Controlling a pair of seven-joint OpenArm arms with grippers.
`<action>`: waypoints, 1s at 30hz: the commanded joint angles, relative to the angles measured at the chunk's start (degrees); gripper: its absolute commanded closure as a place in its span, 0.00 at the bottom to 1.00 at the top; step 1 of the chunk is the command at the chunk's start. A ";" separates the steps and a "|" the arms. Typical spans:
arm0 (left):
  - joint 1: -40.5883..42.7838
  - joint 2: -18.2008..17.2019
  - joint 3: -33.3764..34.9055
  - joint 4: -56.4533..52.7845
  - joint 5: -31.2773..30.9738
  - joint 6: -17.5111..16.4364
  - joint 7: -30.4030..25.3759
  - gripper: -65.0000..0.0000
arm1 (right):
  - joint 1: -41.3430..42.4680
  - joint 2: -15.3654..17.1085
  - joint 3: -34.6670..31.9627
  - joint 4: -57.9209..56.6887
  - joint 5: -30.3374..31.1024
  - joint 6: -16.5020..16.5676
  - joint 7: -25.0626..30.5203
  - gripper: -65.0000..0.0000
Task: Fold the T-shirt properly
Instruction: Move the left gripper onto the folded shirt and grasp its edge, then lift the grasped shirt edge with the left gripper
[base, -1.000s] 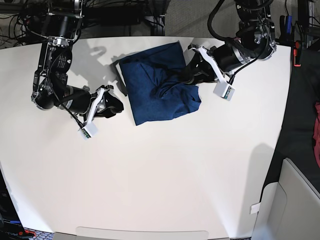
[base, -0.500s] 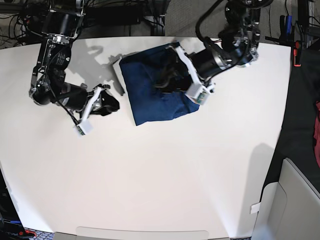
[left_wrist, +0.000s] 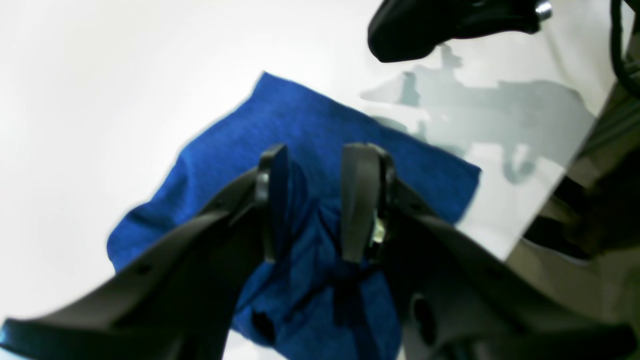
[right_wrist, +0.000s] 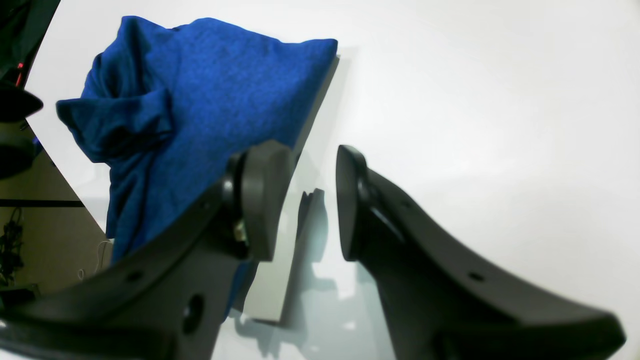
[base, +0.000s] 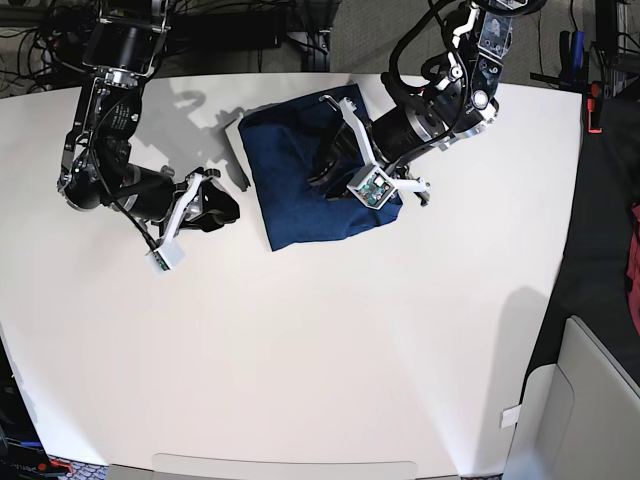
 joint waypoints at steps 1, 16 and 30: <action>-0.48 -0.84 0.12 0.85 0.51 2.20 -2.15 0.72 | 1.11 0.25 0.13 1.01 0.90 0.32 1.00 0.72; -0.65 -2.25 5.22 -0.20 4.73 6.16 -3.12 0.72 | 1.20 0.16 0.13 0.92 0.72 0.32 1.00 0.72; -3.03 -2.25 5.04 -4.16 4.73 6.16 -3.12 0.88 | 1.11 0.16 1.28 1.01 1.16 0.32 0.91 0.72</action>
